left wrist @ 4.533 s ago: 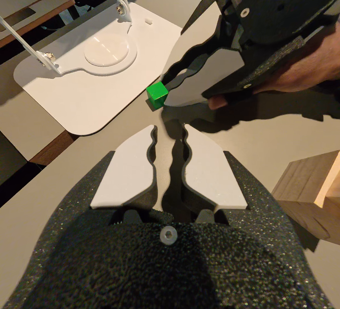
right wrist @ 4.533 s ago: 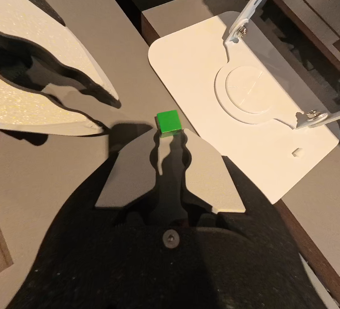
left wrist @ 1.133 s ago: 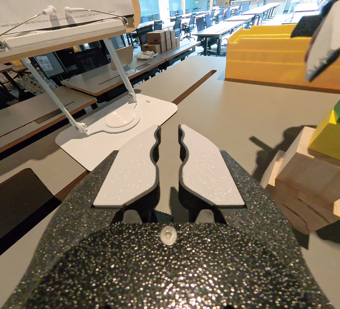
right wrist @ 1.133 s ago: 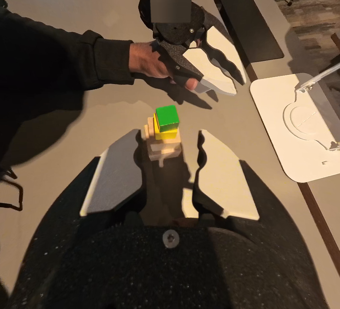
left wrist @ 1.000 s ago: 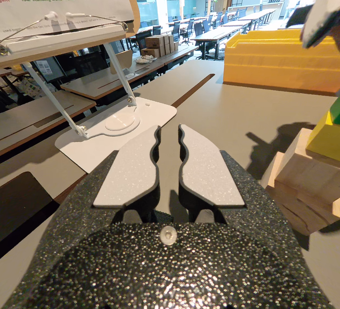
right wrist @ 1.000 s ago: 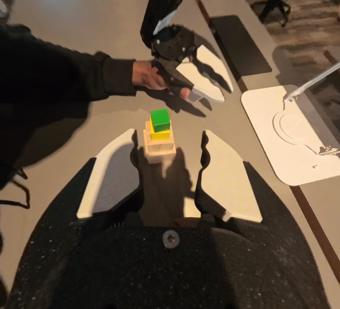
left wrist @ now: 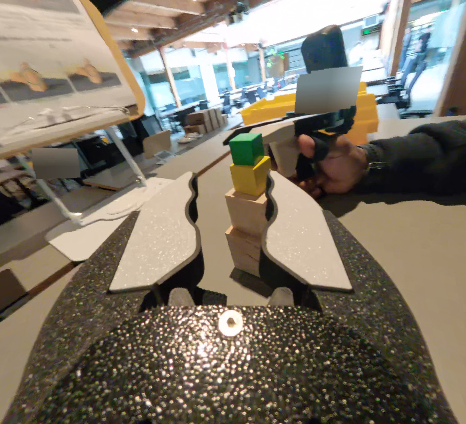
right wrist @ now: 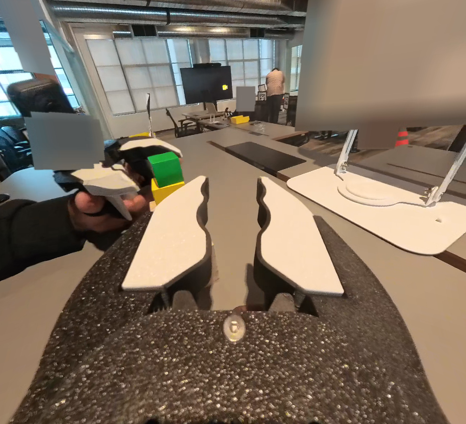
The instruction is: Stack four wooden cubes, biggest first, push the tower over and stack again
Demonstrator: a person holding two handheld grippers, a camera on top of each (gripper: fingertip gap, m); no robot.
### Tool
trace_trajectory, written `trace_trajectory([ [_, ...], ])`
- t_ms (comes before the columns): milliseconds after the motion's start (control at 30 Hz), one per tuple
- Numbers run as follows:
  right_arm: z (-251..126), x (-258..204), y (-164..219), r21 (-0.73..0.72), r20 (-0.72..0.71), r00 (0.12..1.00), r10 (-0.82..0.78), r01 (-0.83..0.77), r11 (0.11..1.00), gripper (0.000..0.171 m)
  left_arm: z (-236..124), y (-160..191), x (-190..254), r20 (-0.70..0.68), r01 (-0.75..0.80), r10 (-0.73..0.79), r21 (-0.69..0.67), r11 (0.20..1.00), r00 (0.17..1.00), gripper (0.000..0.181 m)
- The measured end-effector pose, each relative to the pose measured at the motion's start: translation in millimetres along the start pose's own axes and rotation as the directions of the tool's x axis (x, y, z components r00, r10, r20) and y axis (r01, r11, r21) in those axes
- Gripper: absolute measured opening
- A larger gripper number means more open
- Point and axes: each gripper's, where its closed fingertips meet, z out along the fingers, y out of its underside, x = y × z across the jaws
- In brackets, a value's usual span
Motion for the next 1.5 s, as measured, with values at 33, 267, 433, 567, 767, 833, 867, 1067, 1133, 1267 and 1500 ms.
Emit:
trace_trajectory([
  [33, 0.9, 0.3, 0.2, 0.0, 0.006, 1.0, 0.008, -0.008, 1.0, 0.036, -0.3, -1.5, 0.9, -0.036, 0.024, -0.024, 0.013, 1.0, 0.999, 0.046],
  [267, -3.9, 25.3, -10.3, 0.082, -0.079, 0.994, 0.081, -0.074, 0.994, 0.022, -14.4, -6.4, 12.8, -0.188, 0.041, -0.035, 0.029, 0.999, 0.981, 0.0],
  [433, -8.7, 36.0, -14.0, 0.118, -0.127, 0.986, 0.105, -0.091, 0.989, 0.016, -0.7, 8.6, 63.1, -0.351, -0.128, 0.079, -0.116, 0.985, 0.933, 0.0],
  [567, -7.5, 35.5, -12.8, 0.108, -0.129, 0.987, 0.096, -0.082, 0.991, 0.016, 10.6, 24.9, 69.3, -0.325, -0.258, 0.183, -0.205, 0.944, 0.928, 0.0],
  [767, -8.2, 37.5, -13.1, 0.112, -0.134, 0.985, 0.105, -0.09, 0.99, 0.016, 4.4, 30.1, 60.1, -0.309, -0.283, 0.198, -0.259, 0.924, 0.93, 0.0],
  [833, -9.6, 39.5, -14.4, 0.123, -0.14, 0.984, 0.113, -0.096, 0.988, 0.016, -1.8, 29.0, 49.2, -0.282, -0.249, 0.174, -0.255, 0.934, 0.944, 0.0],
  [867, -10.5, 41.0, -15.2, 0.13, -0.145, 0.982, 0.117, -0.098, 0.987, 0.016, -5.4, 25.7, 44.0, -0.271, -0.222, 0.154, -0.241, 0.945, 0.95, 0.0],
  [1067, -21.8, 63.7, -22.0, 0.144, -0.241, 0.968, 0.072, -0.037, 0.989, 0.009, -20.1, 6.7, -37.5, 0.127, 0.109, -0.092, -0.13, 0.986, 0.988, 0.0],
  [1133, -31.0, 84.9, -19.0, 0.054, -0.337, 0.941, -0.024, 0.044, 0.998, 0.007, -18.6, 23.3, -61.4, 0.304, 0.271, -0.211, -0.173, 0.947, 0.929, 0.0],
  [1267, -60.6, 128.0, -12.8, -0.059, -0.432, 0.898, -0.083, 0.063, 0.996, 0.007, -7.9, 53.1, -57.3, 0.39, 0.167, 0.003, -0.401, 0.901, 0.921, 0.0],
  [1500, -95.0, 160.1, -26.1, 0.195, -0.382, 0.887, 0.26, -0.198, 0.961, 0.009, 27.2, 31.4, 14.8, 0.022, -0.243, 0.274, -0.399, 0.884, 0.961, 0.0],
])
